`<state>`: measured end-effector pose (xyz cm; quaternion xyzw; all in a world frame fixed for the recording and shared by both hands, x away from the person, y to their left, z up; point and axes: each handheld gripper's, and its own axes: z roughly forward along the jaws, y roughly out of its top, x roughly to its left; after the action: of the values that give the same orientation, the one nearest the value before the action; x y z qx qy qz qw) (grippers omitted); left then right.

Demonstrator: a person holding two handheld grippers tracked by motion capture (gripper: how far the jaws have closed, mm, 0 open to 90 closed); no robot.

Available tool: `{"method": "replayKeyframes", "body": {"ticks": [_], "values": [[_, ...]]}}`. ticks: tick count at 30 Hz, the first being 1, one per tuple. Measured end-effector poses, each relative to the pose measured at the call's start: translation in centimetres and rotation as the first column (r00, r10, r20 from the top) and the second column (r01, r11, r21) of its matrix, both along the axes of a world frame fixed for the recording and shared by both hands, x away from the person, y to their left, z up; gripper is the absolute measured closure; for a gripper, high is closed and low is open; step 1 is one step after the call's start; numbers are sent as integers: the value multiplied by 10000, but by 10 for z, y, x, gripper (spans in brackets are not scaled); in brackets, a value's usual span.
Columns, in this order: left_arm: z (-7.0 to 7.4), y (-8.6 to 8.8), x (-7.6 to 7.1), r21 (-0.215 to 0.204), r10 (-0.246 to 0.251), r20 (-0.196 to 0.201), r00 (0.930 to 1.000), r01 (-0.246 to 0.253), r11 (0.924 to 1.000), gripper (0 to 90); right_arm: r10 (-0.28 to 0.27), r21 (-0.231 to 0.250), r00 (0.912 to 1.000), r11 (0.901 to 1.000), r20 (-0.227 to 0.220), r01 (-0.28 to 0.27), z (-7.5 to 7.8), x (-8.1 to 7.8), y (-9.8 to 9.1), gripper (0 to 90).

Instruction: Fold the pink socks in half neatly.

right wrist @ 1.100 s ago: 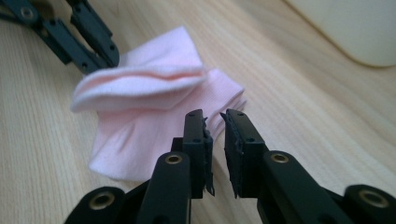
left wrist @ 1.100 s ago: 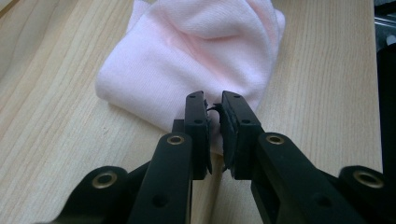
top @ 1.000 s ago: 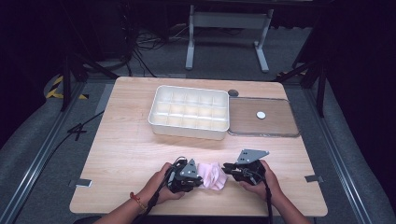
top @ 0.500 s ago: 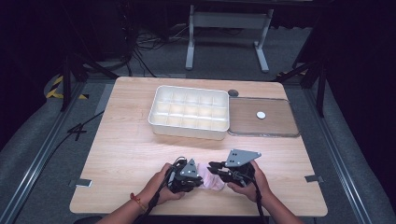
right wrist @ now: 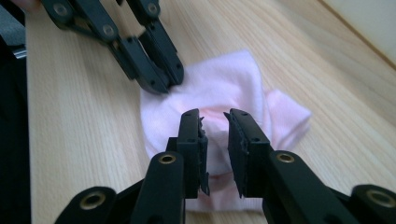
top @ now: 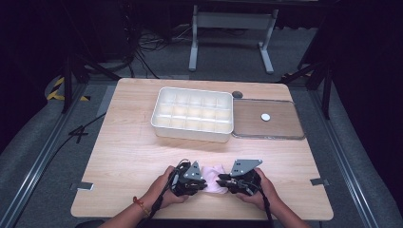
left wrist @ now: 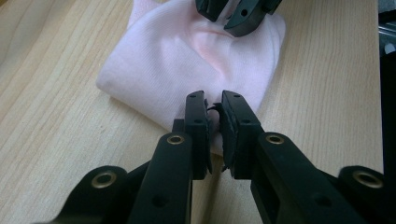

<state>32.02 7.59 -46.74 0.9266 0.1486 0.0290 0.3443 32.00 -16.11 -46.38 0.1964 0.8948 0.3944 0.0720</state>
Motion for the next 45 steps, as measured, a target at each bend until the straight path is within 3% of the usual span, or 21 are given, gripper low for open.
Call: {"method": "replayKeyframes", "body": {"ticks": [4, 8, 11, 12, 19, 21, 27, 32, 40, 42, 45], "values": [[0, 1, 0, -62, 9, -10, 10000, -9, 10000, 801, -96, 49, 9998, 9999, -159, 97, -6, 2, -1, 753], [4, 6, 1, -106, 121, -136, 9998, -122, 9999, 724, -108, 38, 9998, 9999, -151, 108, -6, 3, -1, 753], [5, 14, 4, -340, 793, -453, 9958, -809, 9961, 674, -157, -35, 9998, 9999, -117, 156, -6, 3, 0, 754], [5, 14, 4, -340, 793, -453, 9958, -809, 9961, 648, -157, -35, 9998, 9999, -117, 156, -6, 3, 0, 754], [-4, 12, 6, -896, 1451, -1520, 9777, -1599, 9831, 551, -341, -50, 9994, 9994, -35, 341, -8, 1, 0, 794], [-6, 10, 7, -889, 1542, -1546, 9759, -1692, 9816, 534, -316, -135, 9995, 9994, 92, 318, -8, -1, 1, 810], [-7, 7, 7, -882, 2000, -1361, 9703, -2129, 9731, 482, -328, -111, 9994, 9994, 89, 329, -8, -1, 1, 810], [-8, -1, 4, -562, 1957, -350, 9800, -1974, 9787, 483, -309, -200, 9993, 9993, 194, 313, -7, -2, 2, 808], [-8, -1, 11, -567, 1680, -350, 9852, -1698, 9838, 481, -347, -280, 9979, 9989, 544, 363, -1, -2, 2, 793], [-7, 0, 15, -420, 1567, -294, 9872, -1578, 9866, 479, -519, 199, 9957, 9985, 768, 505, 7, -1, 4, 807], [-7, 0, 17, -443, 1511, -251, 9882, -1521, 9874, 480, -411, 304, 9940, 9988, 1015, 382, 10, -1, 10, 836]]}}
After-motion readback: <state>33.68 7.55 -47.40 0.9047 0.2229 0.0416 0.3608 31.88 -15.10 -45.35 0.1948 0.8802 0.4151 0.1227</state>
